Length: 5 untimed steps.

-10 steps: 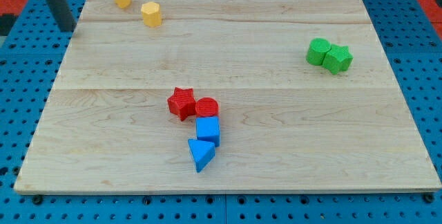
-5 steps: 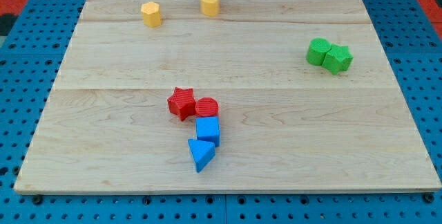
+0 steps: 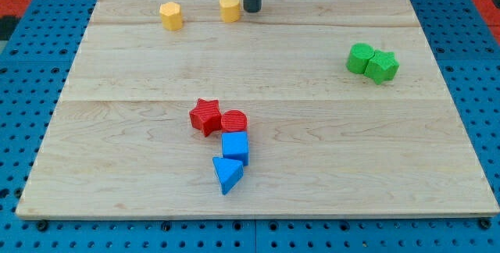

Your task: Slide yellow heart towards center

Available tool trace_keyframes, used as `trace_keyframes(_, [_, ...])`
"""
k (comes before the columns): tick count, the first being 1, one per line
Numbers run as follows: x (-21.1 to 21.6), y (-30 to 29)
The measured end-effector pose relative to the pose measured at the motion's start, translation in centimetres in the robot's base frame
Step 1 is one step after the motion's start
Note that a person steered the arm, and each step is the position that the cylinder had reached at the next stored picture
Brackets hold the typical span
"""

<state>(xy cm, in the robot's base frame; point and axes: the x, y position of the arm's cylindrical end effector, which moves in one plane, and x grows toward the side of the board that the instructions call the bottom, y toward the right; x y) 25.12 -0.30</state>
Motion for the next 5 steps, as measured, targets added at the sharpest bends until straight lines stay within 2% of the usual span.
trace_keyframes(1, [-2.0,-0.6])
trace_keyframes(2, [-5.8,-0.6])
trace_keyframes(3, [-4.8,-2.8])
trace_keyframes(4, [0.7,-2.7])
trace_keyframes(5, [1.2,1.2])
